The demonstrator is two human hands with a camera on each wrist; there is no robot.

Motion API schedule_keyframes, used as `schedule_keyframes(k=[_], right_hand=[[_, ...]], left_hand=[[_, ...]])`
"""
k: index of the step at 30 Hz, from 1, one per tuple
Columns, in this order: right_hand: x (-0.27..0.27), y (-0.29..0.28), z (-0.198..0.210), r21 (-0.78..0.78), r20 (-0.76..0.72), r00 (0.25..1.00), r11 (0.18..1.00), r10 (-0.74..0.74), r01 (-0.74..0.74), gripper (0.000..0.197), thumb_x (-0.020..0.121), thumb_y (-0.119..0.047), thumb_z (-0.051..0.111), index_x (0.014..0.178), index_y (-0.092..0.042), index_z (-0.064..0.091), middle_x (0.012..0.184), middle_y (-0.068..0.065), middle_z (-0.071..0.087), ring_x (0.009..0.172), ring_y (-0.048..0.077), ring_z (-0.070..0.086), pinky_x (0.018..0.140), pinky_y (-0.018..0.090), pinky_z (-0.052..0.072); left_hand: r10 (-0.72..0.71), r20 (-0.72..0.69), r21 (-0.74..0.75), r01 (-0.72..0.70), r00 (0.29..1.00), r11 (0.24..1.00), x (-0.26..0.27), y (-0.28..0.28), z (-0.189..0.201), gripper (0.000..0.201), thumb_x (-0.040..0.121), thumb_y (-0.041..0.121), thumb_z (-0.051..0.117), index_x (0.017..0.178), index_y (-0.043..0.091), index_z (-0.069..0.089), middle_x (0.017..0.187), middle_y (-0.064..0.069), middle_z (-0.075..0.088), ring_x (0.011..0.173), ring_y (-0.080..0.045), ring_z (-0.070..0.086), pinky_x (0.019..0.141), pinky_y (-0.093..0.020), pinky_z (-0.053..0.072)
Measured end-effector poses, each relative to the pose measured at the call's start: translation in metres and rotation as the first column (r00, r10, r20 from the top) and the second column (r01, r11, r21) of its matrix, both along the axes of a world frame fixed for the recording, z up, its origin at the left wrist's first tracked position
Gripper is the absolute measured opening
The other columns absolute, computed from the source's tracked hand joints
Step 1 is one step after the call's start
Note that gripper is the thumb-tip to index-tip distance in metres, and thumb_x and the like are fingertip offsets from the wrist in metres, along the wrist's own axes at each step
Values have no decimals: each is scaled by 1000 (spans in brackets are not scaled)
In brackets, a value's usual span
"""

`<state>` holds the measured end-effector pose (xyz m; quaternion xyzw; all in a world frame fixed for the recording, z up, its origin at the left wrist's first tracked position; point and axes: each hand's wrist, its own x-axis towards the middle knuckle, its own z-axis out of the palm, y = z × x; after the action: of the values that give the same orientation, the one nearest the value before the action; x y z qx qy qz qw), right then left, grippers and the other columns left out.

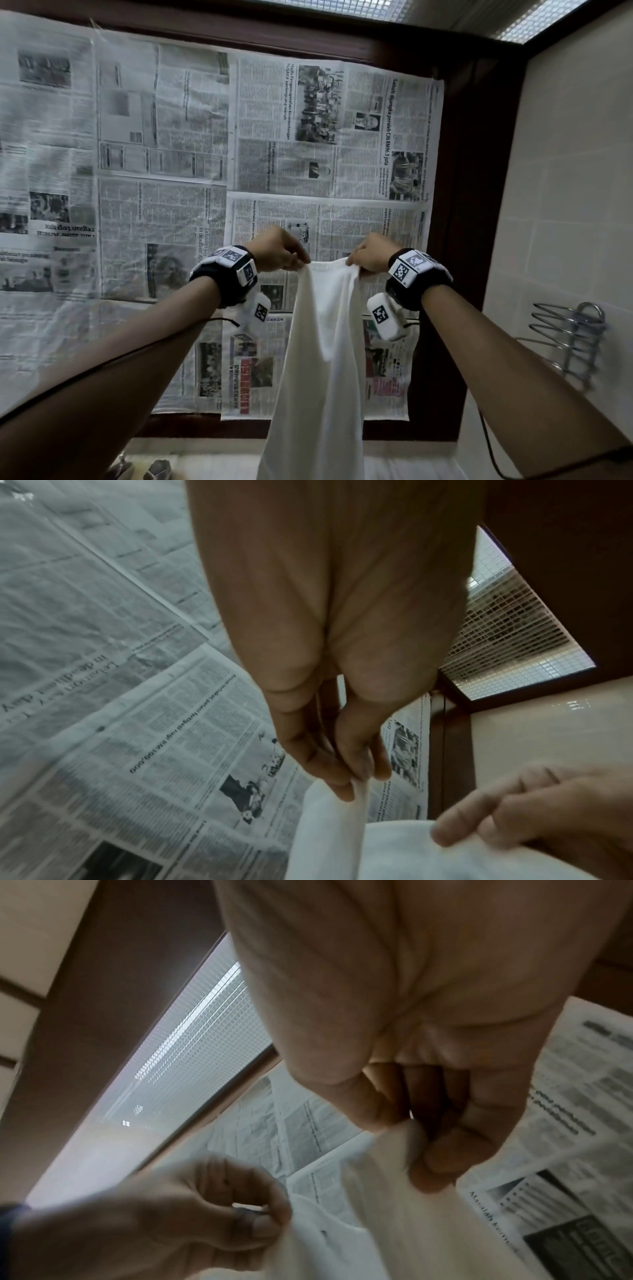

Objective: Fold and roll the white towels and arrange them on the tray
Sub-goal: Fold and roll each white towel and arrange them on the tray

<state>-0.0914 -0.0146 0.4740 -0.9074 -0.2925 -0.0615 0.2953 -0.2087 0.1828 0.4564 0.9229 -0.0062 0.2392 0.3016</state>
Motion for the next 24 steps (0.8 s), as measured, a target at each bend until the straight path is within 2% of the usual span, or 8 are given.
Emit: schedule_keyframes(k=[3, 6, 11, 14, 16, 19, 22, 24], right_hand=[[-3, 2, -3, 114, -188, 978, 991, 87, -66, 16, 87, -4, 68, 73, 4, 71, 83, 22, 69, 81, 35, 67, 89, 54, 54], [-1, -1, -10, 101, -233, 957, 983, 174, -154, 25, 93, 8, 48, 96, 5, 73, 101, 20, 70, 87, 33, 65, 93, 45, 55], [1, -8, -18, -65, -121, 961, 964, 250, -259, 22, 94, -10, 63, 114, -10, 71, 96, 6, 72, 76, 8, 63, 68, 20, 50], [0, -4, -24, -60, -39, 967, 965, 251, -253, 18, 94, -18, 65, 107, -11, 74, 92, 6, 74, 81, 12, 67, 63, 18, 47], [0, 0, -28, -39, -15, 970, 970, 241, -242, 17, 93, -19, 66, 105, -9, 74, 91, 7, 75, 85, 18, 70, 70, 24, 54], [1, 5, -32, -14, -3, 971, 971, 239, -239, 14, 91, -19, 68, 99, -10, 76, 88, 9, 75, 89, 25, 71, 86, 41, 58], [-1, 6, -33, -25, 31, 972, 973, 231, -231, 11, 89, -21, 70, 93, -13, 78, 83, 5, 75, 85, 25, 72, 83, 45, 59], [-7, 5, -32, -74, 64, 971, 972, 229, -224, 11, 88, -25, 71, 89, -16, 78, 79, 1, 75, 83, 25, 72, 80, 43, 60]], left_hand=[[-100, -28, -85, 98, 995, 992, 5, -8, -5, 16, 83, 10, 76, 99, 11, 77, 96, -5, 76, 82, -9, 73, 78, -22, 58], [-140, -58, -15, 140, 988, 990, 7, -18, -14, 33, 75, 34, 83, 103, 19, 76, 104, 7, 74, 88, -1, 70, 72, -13, 53], [-125, -77, 56, 130, 989, 990, 10, -32, -27, 41, 65, 53, 85, 98, 30, 77, 97, 16, 74, 86, 4, 67, 76, -20, 52], [-108, -45, 69, 111, 993, 991, 12, -40, -32, 41, 64, 61, 82, 89, 29, 78, 85, 13, 75, 76, 0, 68, 67, -18, 54], [-61, -14, 107, 62, 998, 992, 14, -42, -34, 44, 65, 64, 79, 86, 26, 77, 80, 11, 73, 70, -2, 67, 60, -18, 51], [-19, 24, 120, 16, 1000, 993, 15, -40, -36, 35, 73, 49, 81, 89, 18, 77, 80, 7, 73, 69, -7, 68, 58, -22, 55], [-13, 40, 87, 9, 999, 996, 13, -33, -36, 18, 81, 22, 80, 92, 8, 77, 83, -2, 74, 72, -14, 72, 64, -23, 59], [10, 27, 154, -14, 1000, 988, 11, -27, -32, 13, 84, 20, 76, 93, 10, 76, 84, 0, 72, 73, -14, 70, 66, -24, 58]])
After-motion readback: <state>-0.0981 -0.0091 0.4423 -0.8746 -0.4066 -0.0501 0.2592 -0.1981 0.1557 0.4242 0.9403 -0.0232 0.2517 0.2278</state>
